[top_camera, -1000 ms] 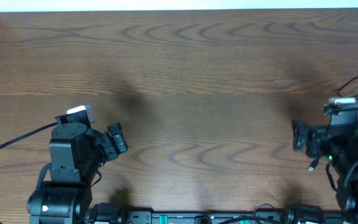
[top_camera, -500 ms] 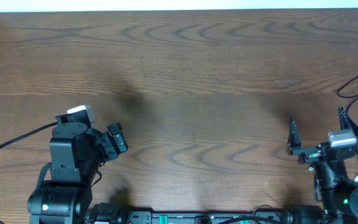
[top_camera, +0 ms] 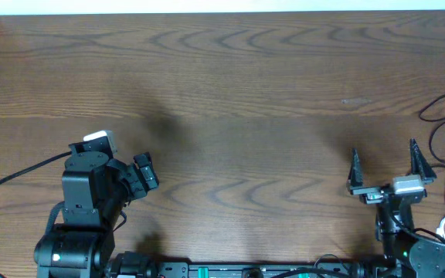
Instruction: Untangle cables
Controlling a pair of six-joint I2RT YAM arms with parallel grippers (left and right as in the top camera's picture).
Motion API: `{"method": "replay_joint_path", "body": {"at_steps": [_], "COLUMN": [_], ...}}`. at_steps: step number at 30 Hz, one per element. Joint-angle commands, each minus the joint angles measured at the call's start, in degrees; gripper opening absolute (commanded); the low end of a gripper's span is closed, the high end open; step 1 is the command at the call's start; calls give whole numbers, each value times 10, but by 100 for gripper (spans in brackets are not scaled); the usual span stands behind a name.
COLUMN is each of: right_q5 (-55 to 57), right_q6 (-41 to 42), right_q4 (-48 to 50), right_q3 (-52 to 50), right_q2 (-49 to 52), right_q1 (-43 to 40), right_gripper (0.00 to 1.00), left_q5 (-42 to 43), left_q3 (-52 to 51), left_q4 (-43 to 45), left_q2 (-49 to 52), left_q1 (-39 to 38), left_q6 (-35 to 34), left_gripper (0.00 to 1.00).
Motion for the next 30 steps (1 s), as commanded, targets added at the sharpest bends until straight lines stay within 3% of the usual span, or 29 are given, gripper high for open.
{"method": "replay_joint_path", "body": {"at_steps": [1, 4, 12, 30], "right_q5": [9, 9, 8, 5], "right_q6": [-11, -11, -7, -4], "right_q4": [14, 26, -111, -110], "right_q3": [-38, -71, -70, -70], "right_q2": [-5, -5, -5, -3], "right_q1": [3, 3, 3, 3], "right_gripper": [99, 99, 99, 99], "left_q5": [-1, -1, -1, -1], "left_q3": [-2, -2, -2, -2], "left_q4": [0, 0, 0, 0], "left_q2": [0, 0, 0, 0], "left_q1": [2, 2, 2, 2], "left_q6": [-3, -3, -3, -3], "left_gripper": [94, 94, 94, 94]}}
